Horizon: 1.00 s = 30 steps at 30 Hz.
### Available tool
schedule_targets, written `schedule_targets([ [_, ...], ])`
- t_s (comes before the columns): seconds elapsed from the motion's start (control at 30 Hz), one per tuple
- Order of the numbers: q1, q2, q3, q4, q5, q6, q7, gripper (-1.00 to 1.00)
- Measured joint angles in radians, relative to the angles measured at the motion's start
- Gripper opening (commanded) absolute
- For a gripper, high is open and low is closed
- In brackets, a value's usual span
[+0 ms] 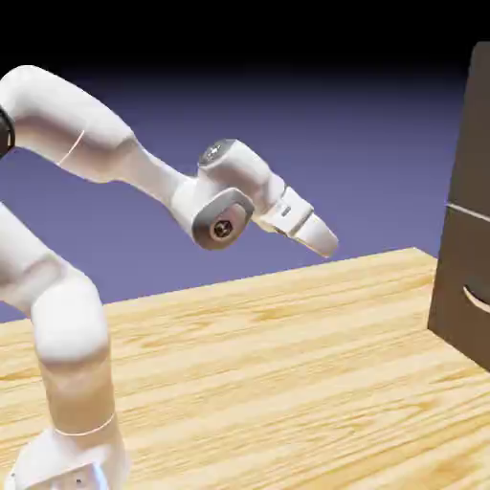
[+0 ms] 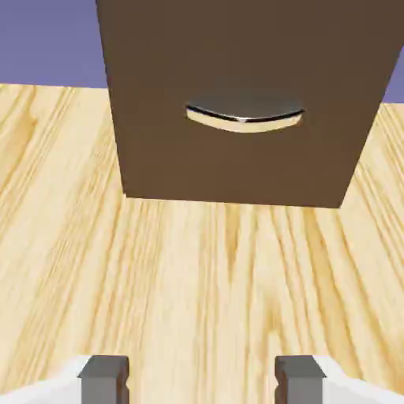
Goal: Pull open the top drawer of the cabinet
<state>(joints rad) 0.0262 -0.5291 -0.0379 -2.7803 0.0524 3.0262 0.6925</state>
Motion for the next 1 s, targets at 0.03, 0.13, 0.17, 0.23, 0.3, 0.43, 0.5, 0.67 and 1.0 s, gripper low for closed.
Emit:
schedule_targets([
  [0.03,0.012,0.034,-0.031,0.025,0.043,-0.009,-0.04,0.0],
  [0.13,0.047,0.136,-0.126,0.098,0.174,-0.036,-0.161,0.0],
  [0.17,0.059,0.17,-0.157,0.123,0.217,-0.045,-0.201,0.0],
  [0.23,0.082,0.238,-0.22,0.172,0.304,-0.063,-0.282,0.0],
  [0.3,0.106,0.305,-0.282,0.221,0.391,-0.081,-0.362,0.0],
  [0.43,0.149,0.441,-0.408,0.32,0.565,-0.116,-0.523,0.0],
  [0.5,0.169,0.509,-0.471,0.369,0.652,-0.134,-0.604,0.0],
  [0.67,0.235,0.679,-0.628,0.492,0.87,-0.179,-0.805,0.0],
  [1.0,0.352,1.018,-0.942,0.738,1.305,-0.269,-1.207,0.0],
])
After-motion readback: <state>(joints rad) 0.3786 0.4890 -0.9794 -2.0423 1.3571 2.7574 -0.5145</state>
